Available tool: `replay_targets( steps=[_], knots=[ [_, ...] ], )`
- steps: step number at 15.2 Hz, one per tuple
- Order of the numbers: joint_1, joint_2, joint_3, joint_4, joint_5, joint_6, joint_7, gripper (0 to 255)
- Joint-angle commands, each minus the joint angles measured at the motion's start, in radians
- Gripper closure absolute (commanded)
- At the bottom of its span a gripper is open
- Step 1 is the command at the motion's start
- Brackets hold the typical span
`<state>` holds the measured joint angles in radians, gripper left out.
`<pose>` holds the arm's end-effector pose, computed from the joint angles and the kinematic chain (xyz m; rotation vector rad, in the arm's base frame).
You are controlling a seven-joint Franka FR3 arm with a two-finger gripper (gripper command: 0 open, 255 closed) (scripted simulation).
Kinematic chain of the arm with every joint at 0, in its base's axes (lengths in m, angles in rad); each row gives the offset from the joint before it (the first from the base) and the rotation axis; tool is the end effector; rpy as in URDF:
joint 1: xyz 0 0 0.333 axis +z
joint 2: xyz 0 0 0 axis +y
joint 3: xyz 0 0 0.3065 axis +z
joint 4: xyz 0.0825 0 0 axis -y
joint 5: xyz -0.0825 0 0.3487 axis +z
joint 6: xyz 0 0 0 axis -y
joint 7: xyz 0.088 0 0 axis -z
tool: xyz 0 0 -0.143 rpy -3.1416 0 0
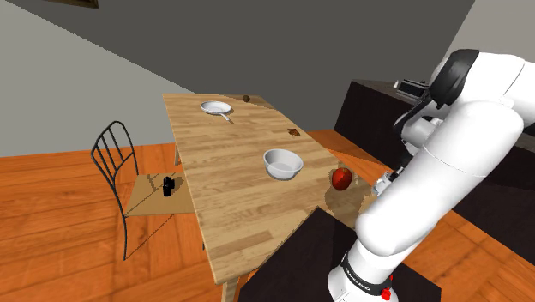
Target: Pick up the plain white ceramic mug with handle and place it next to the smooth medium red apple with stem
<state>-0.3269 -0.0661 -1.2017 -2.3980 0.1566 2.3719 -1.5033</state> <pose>0.0273 -0.4639 0.3052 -3.1079 0.2138 -0.2651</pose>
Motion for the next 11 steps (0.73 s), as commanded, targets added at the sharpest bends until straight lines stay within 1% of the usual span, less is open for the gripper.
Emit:
replay_targets(
  steps=[1, 2, 4, 7, 11],
  knots=[
    [0.024, 0.065, -0.022, -0.001, 0.094, 0.017, -0.069, 255],
    [0.025, 0.097, -0.022, -0.002, 0.140, 0.023, -0.104, 255],
    [0.009, 0.157, -0.003, -0.003, 0.229, 0.032, -0.170, 255],
    [-0.040, 0.231, 0.052, -0.003, 0.339, 0.044, -0.252, 255],
    [-0.108, 0.309, 0.130, 0.000, 0.455, 0.060, -0.338, 255]
  ],
)
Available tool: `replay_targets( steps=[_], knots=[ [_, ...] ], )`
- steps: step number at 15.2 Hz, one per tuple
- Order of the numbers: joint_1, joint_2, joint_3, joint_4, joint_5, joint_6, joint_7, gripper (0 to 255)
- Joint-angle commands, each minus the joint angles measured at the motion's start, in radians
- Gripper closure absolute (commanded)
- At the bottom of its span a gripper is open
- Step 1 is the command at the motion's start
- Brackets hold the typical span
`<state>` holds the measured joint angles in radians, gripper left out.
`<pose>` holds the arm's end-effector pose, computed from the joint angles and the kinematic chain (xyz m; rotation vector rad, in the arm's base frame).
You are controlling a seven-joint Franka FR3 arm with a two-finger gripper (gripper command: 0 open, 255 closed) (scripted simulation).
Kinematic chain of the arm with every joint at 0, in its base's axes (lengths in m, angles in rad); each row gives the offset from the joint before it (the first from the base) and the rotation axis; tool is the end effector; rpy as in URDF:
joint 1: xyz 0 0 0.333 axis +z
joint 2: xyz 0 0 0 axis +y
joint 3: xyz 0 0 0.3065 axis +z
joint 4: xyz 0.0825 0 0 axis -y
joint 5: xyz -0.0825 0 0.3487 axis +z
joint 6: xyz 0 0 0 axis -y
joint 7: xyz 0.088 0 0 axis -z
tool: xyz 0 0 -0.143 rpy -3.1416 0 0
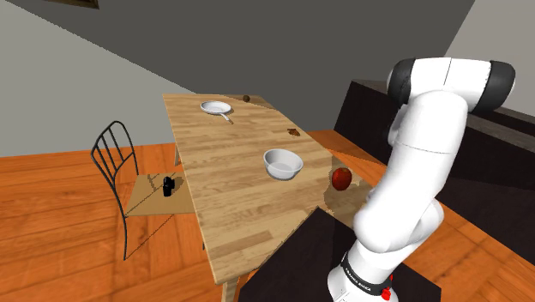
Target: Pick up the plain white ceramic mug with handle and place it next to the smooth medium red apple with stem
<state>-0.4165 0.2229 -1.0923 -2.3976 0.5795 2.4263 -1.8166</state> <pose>0.0327 -0.4677 0.2509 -3.1097 0.2142 -0.2651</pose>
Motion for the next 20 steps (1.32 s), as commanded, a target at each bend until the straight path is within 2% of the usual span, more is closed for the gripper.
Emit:
replay_targets(
  steps=[1, 7, 15, 16, 20],
  knots=[
    [-0.035, 0.038, 0.039, 0.001, 0.059, 0.010, -0.044, 255],
    [-0.124, 0.133, 0.147, 0.013, 0.198, 0.036, -0.147, 255],
    [-0.126, 0.135, 0.149, 0.013, 0.200, 0.037, -0.148, 255],
    [-0.126, 0.135, 0.149, 0.013, 0.200, 0.037, -0.148, 0],
    [-0.126, 0.135, 0.149, 0.013, 0.200, 0.037, -0.148, 0]
  ],
)
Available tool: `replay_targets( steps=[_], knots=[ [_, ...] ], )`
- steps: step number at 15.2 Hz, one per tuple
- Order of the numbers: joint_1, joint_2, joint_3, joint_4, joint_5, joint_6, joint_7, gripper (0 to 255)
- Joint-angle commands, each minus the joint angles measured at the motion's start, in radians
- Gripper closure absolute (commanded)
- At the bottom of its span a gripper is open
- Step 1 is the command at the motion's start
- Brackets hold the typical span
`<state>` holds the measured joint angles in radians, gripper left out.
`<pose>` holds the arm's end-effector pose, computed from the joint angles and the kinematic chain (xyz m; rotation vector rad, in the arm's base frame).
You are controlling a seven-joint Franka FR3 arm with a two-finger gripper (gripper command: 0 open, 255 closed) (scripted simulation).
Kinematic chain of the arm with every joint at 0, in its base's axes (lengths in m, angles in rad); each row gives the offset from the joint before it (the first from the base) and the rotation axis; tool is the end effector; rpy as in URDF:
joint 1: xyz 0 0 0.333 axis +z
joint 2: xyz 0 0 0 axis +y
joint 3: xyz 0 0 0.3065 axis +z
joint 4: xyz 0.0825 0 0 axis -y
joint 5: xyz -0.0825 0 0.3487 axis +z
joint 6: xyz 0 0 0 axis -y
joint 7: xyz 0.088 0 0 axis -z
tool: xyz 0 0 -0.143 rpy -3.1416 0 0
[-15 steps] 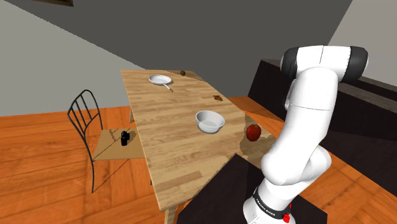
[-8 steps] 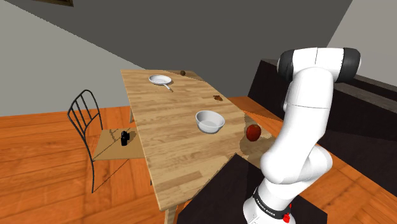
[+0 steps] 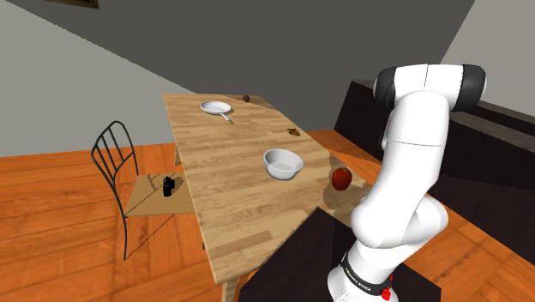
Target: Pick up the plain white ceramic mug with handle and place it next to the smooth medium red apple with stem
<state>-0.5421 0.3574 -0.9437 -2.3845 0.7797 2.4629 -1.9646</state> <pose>0.0335 -0.4687 0.2088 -3.1098 0.2153 -0.2664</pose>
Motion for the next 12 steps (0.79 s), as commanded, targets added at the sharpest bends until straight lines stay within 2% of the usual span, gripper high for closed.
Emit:
replay_targets(
  steps=[1, 5, 12],
  knots=[
    [0.000, 0.000, 0.000, 0.000, 0.000, 0.000, 0.000, 0],
    [0.134, -0.154, -0.179, -0.016, -0.229, -0.045, 0.151, 0],
    [0.134, -0.154, -0.178, -0.016, -0.229, -0.045, 0.151, 0]
  ],
)
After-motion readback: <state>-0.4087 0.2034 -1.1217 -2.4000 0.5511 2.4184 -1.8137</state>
